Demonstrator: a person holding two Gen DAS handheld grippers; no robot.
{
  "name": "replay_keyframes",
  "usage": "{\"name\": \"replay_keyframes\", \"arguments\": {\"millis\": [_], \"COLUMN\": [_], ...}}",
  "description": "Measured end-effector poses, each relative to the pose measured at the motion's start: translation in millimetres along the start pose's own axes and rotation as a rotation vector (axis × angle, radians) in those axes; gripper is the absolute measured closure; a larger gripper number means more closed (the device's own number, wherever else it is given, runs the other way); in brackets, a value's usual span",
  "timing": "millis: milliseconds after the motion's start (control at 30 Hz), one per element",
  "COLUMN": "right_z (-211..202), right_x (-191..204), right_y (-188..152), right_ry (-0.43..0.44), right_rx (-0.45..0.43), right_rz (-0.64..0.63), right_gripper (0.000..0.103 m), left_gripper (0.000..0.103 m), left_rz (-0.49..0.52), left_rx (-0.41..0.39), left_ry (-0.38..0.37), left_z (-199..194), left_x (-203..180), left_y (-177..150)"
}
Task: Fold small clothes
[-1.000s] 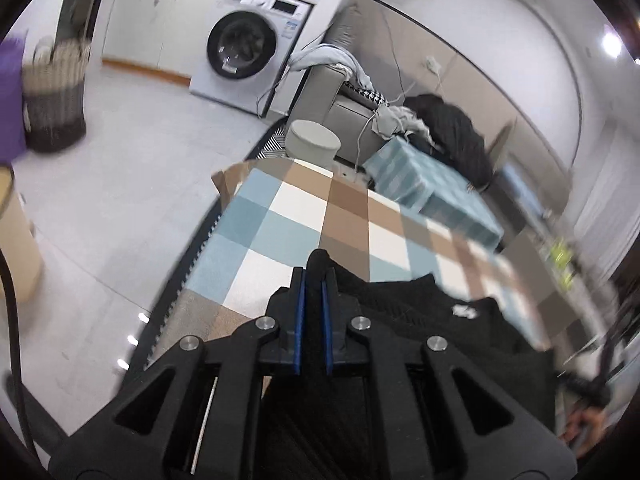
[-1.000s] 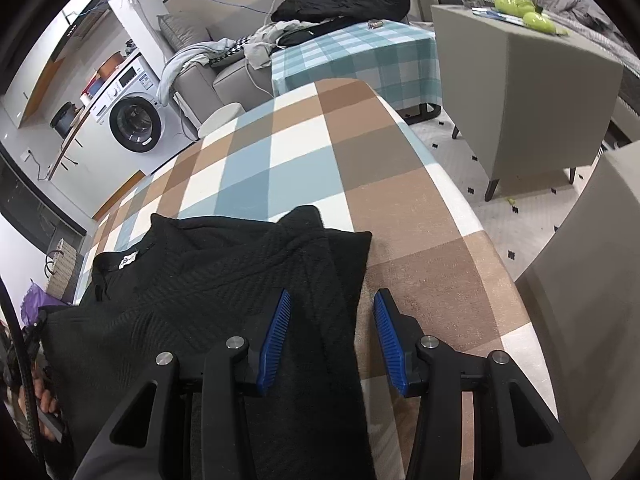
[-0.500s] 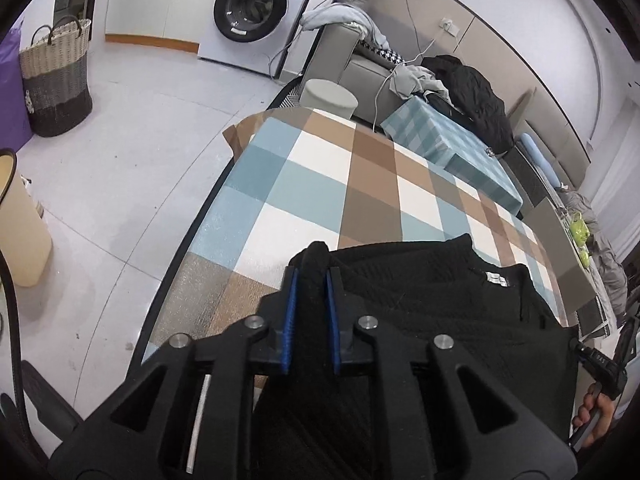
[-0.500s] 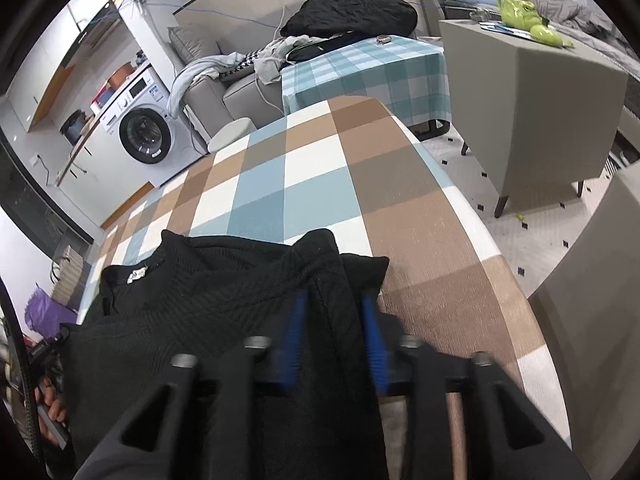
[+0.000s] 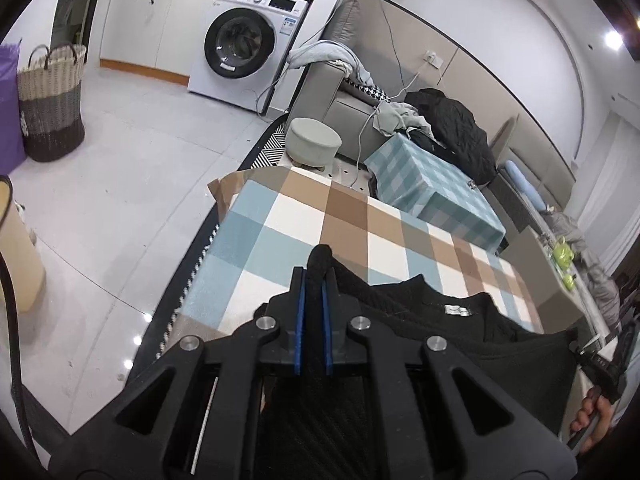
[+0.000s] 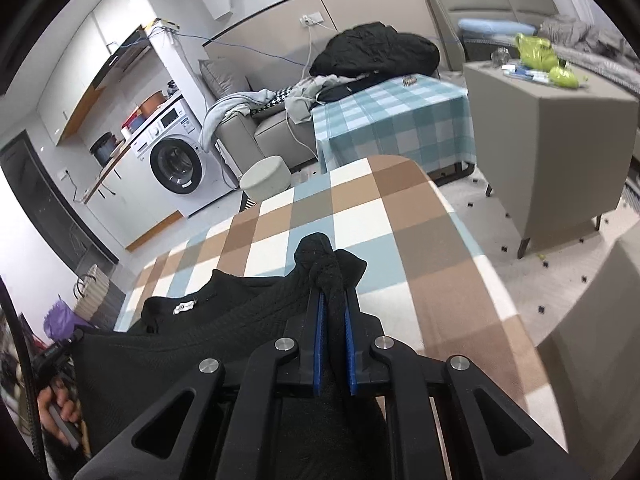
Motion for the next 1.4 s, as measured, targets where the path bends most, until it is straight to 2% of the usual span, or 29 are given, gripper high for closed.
{"name": "replay_keyframes", "arguments": {"millis": [133,167,200,267,333,367,500,667,800,933,967,1000,1033,1133,1267,1400], "right_z": [7.3,12.8,17.3,22.8,23.3,23.2,29.2,42.4,52.9,55.2,55.4,55.2,55.0,47.7,18.3,-11.1], "right_x": [-7.0,-12.6,-17.9,-30.8,-41.2,-43.6,-33.2,-18.2,-21.6,-25.2,-26.8,-27.7,-28.3,-23.9,0.0,19.7], "right_y": [0.1,-3.9,-7.5,-13.8,-15.7,-14.3,-7.0,3.9,1.3,-8.2,-10.1,-11.6,-12.8,-12.5,-5.7,15.4], "right_ry": [-0.034,-0.052,-0.065,-0.096,-0.122,-0.122,-0.084,-0.081,-0.057,-0.083,-0.093,-0.092,-0.094,-0.079,-0.019,0.038], "right_rx": [0.014,0.043,0.074,0.119,0.114,0.102,0.077,0.057,0.095,0.136,0.140,0.136,0.136,0.107,0.011,-0.095], "right_rz": [0.007,0.015,0.027,0.061,0.079,0.083,0.035,-0.045,-0.038,-0.068,-0.073,-0.075,-0.079,-0.103,-0.146,-0.126], "right_gripper": [0.094,0.093,0.087,0.082,0.066,0.065,0.064,0.064,0.064,0.064,0.065,0.073,0.085,0.097,0.098,0.098], "left_gripper": [0.098,0.098,0.098,0.098,0.098,0.098,0.098,0.098,0.098,0.098,0.098,0.098,0.098,0.098,0.098,0.098], "left_rz": [-0.012,-0.011,-0.012,-0.023,-0.025,-0.023,-0.013,-0.004,-0.005,-0.006,-0.008,-0.008,-0.008,-0.010,-0.003,-0.009], "left_rx": [0.012,0.021,0.031,0.056,0.064,0.066,0.064,0.062,0.066,0.067,0.068,0.069,0.068,0.062,0.015,-0.048], "left_ry": [0.007,0.013,0.018,0.023,0.031,0.032,0.037,0.042,0.040,0.041,0.040,0.040,0.039,0.031,0.006,-0.005], "left_z": [6.1,9.0,12.3,19.1,23.3,24.2,26.5,27.2,27.2,27.1,26.7,26.7,26.2,24.2,4.5,-18.3], "left_x": [4.5,6.2,8.6,14.1,17.0,17.5,16.2,13.4,13.0,13.4,13.5,14.3,14.2,14.8,12.8,10.0], "left_y": [-2.8,-5.6,-8.5,-15.0,-19.9,-21.2,-21.5,-21.4,-22.3,-23.4,-24.4,-25.3,-25.4,-26.2,-23.3,-10.9]}}
Point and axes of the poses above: each gripper's, at about its wrist camera, not at the fingertips, and z roughly the way its jaws point, x to its left, y to its top, the point moved 7 cm from there along z, roughly the way its jaws point, and after that the axes turned 12 degrees about y, right-handed, at the moved point
